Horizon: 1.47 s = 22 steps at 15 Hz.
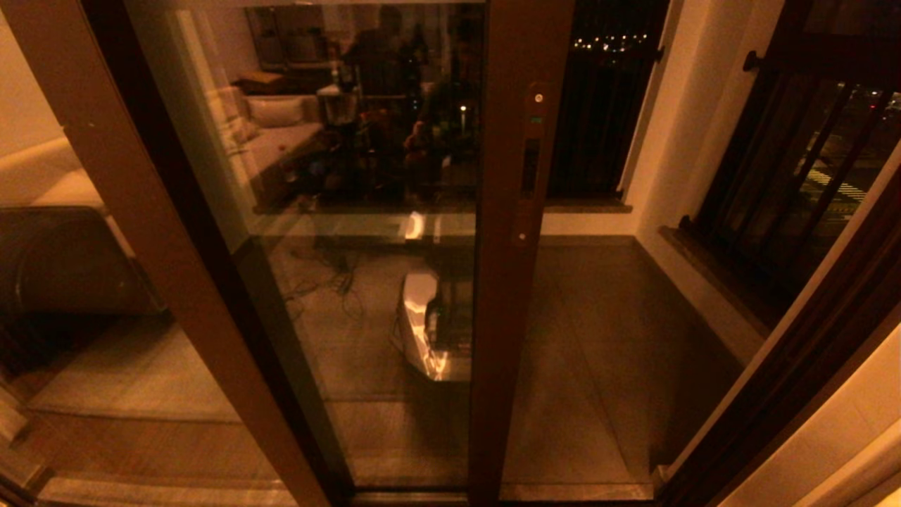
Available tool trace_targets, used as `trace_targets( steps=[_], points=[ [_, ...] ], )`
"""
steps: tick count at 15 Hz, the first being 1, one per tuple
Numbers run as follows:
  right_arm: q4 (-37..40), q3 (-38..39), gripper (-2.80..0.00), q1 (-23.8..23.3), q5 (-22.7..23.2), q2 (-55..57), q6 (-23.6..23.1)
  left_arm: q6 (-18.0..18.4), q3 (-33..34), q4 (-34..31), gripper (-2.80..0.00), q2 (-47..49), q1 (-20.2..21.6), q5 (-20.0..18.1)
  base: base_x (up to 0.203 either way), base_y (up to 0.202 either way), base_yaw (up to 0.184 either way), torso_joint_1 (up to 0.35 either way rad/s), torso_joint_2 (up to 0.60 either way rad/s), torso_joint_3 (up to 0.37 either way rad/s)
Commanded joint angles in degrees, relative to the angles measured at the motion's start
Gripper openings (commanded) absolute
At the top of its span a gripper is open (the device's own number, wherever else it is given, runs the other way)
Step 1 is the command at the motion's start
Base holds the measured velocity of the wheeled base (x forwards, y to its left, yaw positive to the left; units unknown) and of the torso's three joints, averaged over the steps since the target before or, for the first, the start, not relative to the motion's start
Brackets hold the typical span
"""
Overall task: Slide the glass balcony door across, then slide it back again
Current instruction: Close the slid door
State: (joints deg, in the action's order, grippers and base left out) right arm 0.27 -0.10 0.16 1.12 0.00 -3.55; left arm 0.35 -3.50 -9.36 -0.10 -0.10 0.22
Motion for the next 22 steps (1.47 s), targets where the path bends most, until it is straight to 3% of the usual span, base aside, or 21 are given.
trace_targets(
  steps=[1,16,19,22],
  points=[
    [0.0,0.0,-2.8,0.0,0.0,0.0,0.0,0.0,0.0,-0.1,-2.8,0.0,0.0,0.0,0.0,0.0,0.0,0.0,0.0,0.0],
    [0.0,-1.1,-2.8,0.0,0.7,0.1,-0.9,0.0,0.0,-0.1,-2.8,0.0,0.0,0.0,0.0,0.0,0.0,0.0,0.0,0.0],
    [0.3,-10.7,-2.8,0.0,7.4,7.1,-0.4,0.0,0.0,-0.1,-2.8,0.0,0.0,0.0,0.0,0.0,0.0,0.0,0.0,0.0],
    [0.3,-25.9,-2.8,0.8,12.8,25.6,5.3,-0.1,0.0,-0.1,-2.8,0.0,0.0,0.0,0.0,0.0,0.0,0.0,0.0,0.0]
  ],
)
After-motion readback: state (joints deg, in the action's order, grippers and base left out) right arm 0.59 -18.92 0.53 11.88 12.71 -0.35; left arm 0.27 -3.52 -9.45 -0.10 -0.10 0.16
